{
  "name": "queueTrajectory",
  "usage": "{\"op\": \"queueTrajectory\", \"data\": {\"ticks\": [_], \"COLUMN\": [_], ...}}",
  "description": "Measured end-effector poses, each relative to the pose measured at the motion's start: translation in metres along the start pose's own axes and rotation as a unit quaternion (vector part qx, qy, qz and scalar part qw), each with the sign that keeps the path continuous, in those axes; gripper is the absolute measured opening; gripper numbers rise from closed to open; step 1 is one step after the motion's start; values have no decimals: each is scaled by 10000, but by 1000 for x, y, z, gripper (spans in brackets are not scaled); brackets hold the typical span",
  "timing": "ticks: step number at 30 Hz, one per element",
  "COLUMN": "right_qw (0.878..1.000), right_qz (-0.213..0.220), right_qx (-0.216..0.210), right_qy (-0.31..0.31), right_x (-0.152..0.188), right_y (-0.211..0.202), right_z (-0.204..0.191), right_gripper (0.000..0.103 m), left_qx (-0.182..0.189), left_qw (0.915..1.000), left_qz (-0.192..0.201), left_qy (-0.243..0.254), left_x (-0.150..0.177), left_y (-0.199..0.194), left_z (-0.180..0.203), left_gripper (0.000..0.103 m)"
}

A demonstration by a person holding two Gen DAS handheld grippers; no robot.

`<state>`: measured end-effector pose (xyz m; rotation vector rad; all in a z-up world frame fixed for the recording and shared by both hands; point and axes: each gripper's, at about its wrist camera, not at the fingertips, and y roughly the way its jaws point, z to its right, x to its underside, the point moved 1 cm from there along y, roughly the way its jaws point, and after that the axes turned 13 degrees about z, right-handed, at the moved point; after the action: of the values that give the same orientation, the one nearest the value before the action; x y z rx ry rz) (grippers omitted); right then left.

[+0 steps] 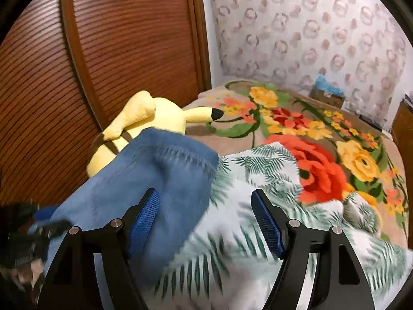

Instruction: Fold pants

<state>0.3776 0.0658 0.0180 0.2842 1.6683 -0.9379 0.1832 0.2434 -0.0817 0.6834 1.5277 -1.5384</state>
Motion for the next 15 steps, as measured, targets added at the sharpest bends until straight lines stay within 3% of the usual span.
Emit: {"op": "queueTrajectory", "data": {"ticks": [1, 3, 4, 9, 15], "right_qw": [10000, 9997, 9995, 9973, 9931], "right_qz": [52, 156, 233, 515, 837], "right_qx": [5, 44, 89, 426, 751], "right_qy": [55, 162, 191, 293, 319], "right_x": [4, 14, 18, 43, 67], "right_y": [-14, -46, -63, -130, -194], "right_z": [-1, 2, 2, 6, 2], "right_gripper": [75, 75, 75, 75, 75], "left_qx": [21, 33, 34, 272, 389], "left_qw": [9999, 9995, 9991, 9973, 9940], "left_qz": [107, 285, 388, 645, 937], "left_qy": [20, 105, 149, 210, 418], "left_x": [-2, -5, -6, -6, -2], "left_y": [-6, -22, -30, -61, -97], "left_z": [2, 11, 17, 50, 98], "left_gripper": [54, 75, 78, 88, 90]}}
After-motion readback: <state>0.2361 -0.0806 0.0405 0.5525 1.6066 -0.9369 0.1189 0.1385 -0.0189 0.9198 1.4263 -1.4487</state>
